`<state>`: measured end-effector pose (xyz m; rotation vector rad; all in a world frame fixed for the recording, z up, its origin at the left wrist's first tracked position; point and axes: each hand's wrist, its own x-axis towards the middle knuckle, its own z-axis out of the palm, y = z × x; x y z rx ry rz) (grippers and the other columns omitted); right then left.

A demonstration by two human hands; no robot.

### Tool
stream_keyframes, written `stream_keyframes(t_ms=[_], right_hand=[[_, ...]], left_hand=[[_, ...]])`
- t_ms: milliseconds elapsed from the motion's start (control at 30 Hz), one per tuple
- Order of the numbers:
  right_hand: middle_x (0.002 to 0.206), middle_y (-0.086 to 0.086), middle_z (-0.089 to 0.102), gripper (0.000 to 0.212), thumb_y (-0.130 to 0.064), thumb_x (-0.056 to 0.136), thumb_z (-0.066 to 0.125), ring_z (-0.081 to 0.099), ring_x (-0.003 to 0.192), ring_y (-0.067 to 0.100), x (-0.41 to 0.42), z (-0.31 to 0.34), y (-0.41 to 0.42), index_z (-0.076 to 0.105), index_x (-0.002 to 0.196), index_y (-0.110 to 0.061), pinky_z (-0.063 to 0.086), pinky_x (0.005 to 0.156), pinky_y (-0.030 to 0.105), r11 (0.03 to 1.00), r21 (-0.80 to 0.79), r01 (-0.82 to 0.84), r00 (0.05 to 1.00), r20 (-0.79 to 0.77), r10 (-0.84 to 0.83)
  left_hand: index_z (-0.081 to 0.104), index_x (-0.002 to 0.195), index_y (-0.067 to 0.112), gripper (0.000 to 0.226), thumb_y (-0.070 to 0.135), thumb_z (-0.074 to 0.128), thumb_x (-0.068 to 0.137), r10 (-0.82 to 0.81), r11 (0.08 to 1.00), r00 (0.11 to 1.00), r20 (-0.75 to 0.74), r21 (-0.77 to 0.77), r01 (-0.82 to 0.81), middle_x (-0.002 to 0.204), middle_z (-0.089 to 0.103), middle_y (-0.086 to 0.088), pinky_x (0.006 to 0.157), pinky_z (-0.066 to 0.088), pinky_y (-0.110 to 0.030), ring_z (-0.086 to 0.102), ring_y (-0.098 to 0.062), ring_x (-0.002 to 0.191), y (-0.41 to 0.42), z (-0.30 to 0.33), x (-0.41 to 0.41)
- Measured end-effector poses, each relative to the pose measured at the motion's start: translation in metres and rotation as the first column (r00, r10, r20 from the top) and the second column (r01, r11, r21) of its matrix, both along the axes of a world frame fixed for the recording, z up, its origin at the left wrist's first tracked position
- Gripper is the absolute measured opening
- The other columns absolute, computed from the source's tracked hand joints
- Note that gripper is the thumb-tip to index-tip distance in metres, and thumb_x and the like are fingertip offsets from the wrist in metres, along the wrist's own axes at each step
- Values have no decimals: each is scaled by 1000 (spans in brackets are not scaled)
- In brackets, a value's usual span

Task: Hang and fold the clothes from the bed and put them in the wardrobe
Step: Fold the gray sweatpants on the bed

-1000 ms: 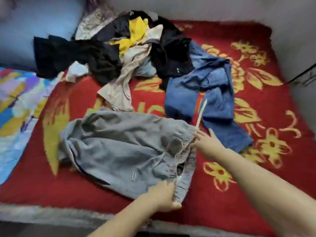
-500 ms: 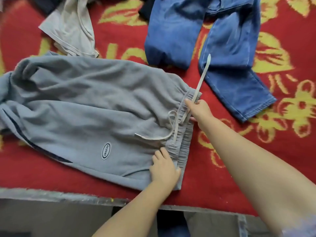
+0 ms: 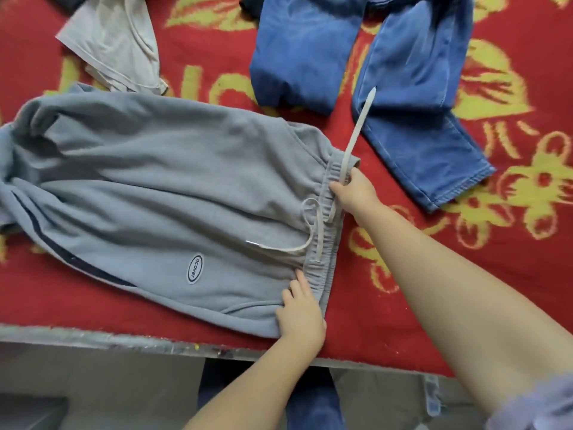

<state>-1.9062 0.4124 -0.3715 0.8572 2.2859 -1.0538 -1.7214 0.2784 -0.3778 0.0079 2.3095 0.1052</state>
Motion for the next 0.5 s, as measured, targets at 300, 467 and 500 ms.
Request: stream_keyframes(t_ms=[300,467,500], right_hand=[[119,17,58,24,-21,96,49,53,110,36,-4,52,52,50,114,-6,39,83,38,977,214,-25,955,-284,87],[125,23,50,27,-18,96,47,48,116,41,20,48,112,47,119,-3,38,95,49,874,469,124,975,-222,-19],[131,24,46,33,-16,95,48,45,120,41,24,44,118,44,125,-4,36,99,49,872,471,135,982,-183,-52]], left_hand=[[-27,147,14,96,39,46,90,103,887,993,58,447,-118,145,23,-3,71,40,-37,50,-33,109,69,66,17],[-5,153,16,84,49,46,95,-78,691,887,455,666,-281,154,23,-14,110,32,-38,31,-30,138,116,54,-9],[4,154,14,81,46,48,94,-140,680,879,456,690,-249,152,30,-15,111,31,-37,35,-29,137,111,51,-18]])
